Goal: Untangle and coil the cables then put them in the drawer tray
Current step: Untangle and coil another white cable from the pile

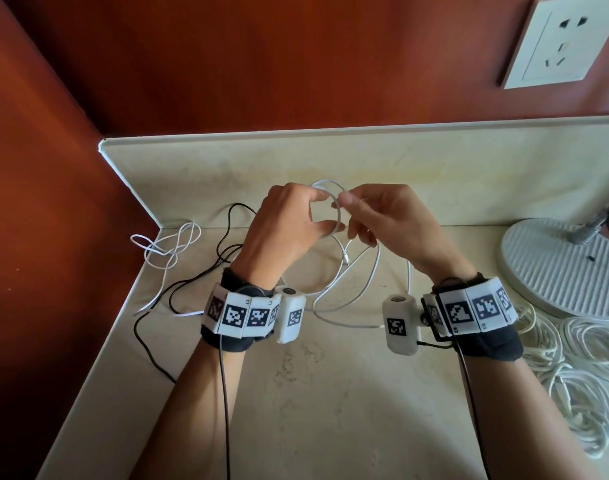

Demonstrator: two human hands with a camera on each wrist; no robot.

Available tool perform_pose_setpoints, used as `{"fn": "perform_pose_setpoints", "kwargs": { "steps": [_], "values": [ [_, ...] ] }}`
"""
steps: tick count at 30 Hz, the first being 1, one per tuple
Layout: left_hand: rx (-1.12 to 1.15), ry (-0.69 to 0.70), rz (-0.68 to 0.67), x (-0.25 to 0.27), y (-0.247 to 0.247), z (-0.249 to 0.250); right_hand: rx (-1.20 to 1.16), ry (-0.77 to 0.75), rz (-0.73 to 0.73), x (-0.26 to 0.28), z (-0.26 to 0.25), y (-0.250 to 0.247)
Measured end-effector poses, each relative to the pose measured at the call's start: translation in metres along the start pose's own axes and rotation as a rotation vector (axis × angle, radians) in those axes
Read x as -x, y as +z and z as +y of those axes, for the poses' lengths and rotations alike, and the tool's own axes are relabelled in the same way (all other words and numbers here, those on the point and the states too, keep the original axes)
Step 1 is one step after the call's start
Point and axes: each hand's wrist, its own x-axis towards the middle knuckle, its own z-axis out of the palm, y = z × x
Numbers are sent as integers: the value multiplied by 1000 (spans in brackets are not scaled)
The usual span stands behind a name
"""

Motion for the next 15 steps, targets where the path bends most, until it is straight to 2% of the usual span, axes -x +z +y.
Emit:
{"fn": "perform_pose_setpoints", "kwargs": {
  "steps": [4, 12, 15],
  "values": [
    [-18, -25, -26, -1, 0, -5, 12, -32, 31, -1, 3, -3],
    [-32, 1, 2, -1, 4, -2, -141, -3, 116, -2, 4, 0],
    [-17, 20, -9, 0, 5, -1, -145, 5, 95, -1, 3, 6]
  ]
}}
